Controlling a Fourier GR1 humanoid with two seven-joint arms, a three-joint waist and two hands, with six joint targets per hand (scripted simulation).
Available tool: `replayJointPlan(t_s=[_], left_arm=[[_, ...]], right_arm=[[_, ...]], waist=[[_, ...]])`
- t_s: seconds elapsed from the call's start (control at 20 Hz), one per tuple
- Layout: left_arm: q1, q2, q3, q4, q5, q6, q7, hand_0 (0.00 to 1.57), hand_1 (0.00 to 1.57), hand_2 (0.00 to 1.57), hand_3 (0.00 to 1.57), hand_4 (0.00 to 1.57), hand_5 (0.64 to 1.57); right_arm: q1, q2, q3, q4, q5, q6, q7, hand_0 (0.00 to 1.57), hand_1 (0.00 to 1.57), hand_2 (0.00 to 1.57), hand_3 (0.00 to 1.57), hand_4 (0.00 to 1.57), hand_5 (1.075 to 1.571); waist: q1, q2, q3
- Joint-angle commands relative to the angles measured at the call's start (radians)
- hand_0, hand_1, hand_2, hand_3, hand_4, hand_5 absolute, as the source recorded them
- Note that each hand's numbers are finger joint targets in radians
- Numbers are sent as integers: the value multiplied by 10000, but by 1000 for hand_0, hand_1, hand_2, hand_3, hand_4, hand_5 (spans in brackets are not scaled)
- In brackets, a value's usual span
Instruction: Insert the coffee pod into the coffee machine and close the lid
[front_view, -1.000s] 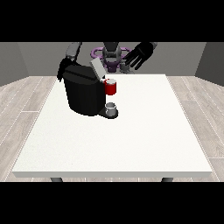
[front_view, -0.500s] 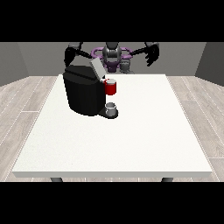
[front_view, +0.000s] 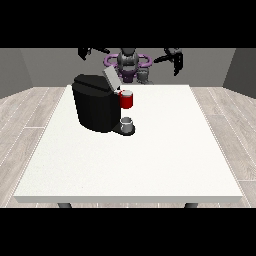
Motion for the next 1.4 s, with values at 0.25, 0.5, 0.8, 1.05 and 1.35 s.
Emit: replayJointPlan(t_s=[0.25,0.5,0.8,1.05,1.35], left_arm=[[931,-107,-1394,-1964,1428,-152,508,0,0,0,0,360,1571],[939,-107,-1364,-3056,1556,-144,1050,0,0,0,0,383,1571],[1758,-109,-2287,-4939,2115,138,1968,0,0,0,0,342,1571],[1873,157,-2149,-5861,2439,205,2064,0,0,0,0,354,1571],[2050,542,-2019,-6729,2724,196,2466,0,0,0,0,360,1571]], right_arm=[[-1674,-469,-1026,836,-740,105,965,0,0,0,0,108,1571],[-2216,-747,-1758,1374,-1661,532,1126,0,0,0,0,186,1571],[-2390,-474,-1748,2365,-1590,260,249,0,0,0,0,149,1571],[-3273,-689,-1491,2782,-1384,346,360,0,0,0,0,0,1571],[-4093,-476,-1038,2907,-1252,375,665,0,0,0,0,0,1571]], waist=[[692,801,5],[934,1500,7],[1097,1993,7],[908,2790,5],[704,2976,3]])
